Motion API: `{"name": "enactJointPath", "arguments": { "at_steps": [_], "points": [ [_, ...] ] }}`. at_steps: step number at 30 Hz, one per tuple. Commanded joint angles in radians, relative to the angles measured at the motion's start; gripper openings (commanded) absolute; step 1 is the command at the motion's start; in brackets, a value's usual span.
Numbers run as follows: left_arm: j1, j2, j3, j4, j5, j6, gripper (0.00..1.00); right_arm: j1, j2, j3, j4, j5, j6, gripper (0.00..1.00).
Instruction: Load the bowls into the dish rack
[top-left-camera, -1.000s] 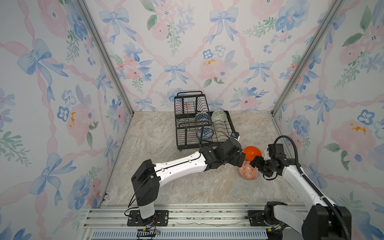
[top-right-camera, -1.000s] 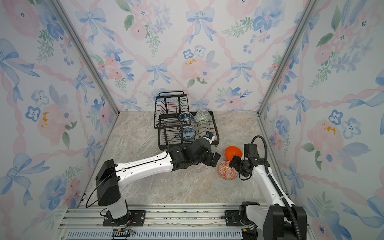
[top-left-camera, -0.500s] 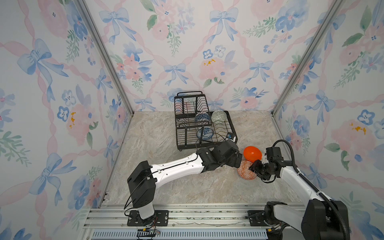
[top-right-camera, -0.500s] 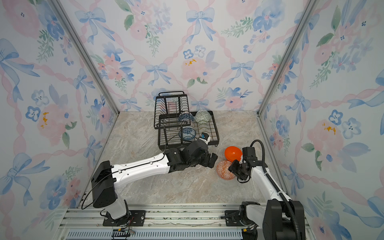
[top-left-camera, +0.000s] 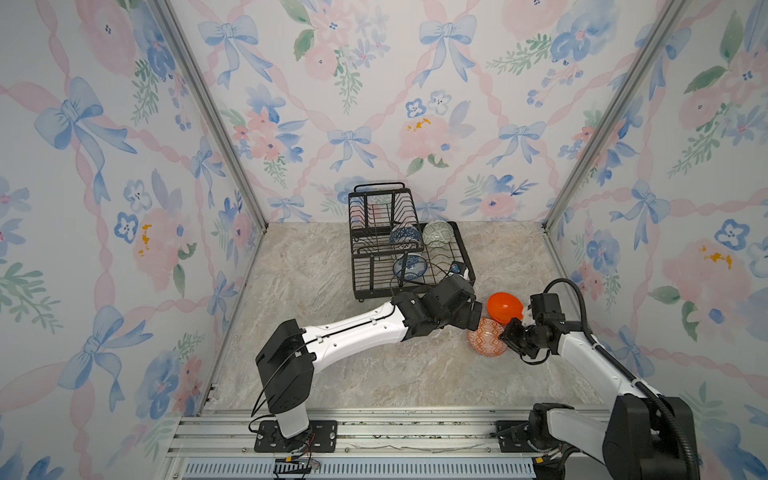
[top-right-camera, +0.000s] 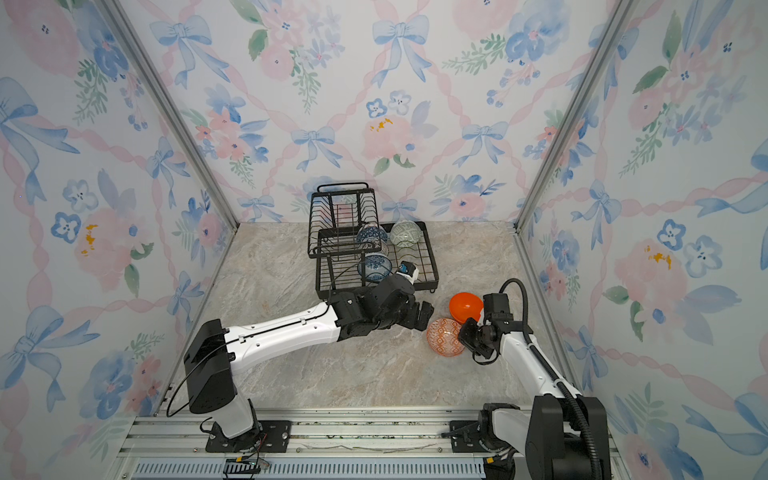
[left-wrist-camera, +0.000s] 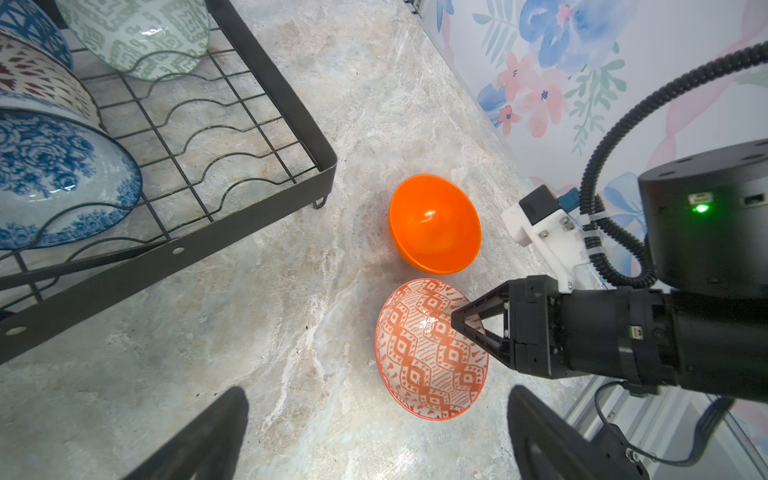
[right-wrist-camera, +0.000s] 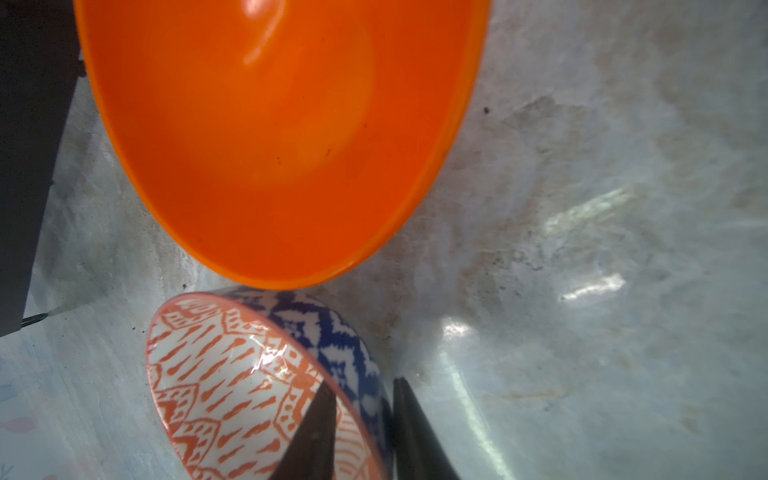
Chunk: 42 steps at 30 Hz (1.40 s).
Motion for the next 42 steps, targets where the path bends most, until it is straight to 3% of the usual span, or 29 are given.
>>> {"name": "enactJointPath", "arguments": {
  "at_steps": [1, 9, 27, 34, 42],
  "points": [
    [0.007, 0.014, 0.026, 0.010, 0.015, -0.013, 0.98, 0.018, 0.036, 0.009, 0.027, -0.020, -0.003, 0.24],
    [0.007, 0.011, 0.017, 0.010, 0.003, -0.033, 0.98, 0.046, 0.089, 0.067, 0.043, -0.023, 0.003, 0.12],
    [0.065, -0.046, 0.106, 0.010, -0.032, 0.029, 0.98, 0.161, 0.076, 0.329, -0.039, 0.037, 0.044, 0.09],
    [0.094, -0.069, 0.158, 0.010, -0.035, 0.020, 0.92, 0.174, 0.078, 0.465, -0.061, 0.055, 0.044, 0.08],
    [0.115, -0.047, 0.197, 0.010, -0.024, -0.056, 0.76, 0.222, 0.094, 0.621, -0.041, 0.082, 0.021, 0.08]
  ]
}}
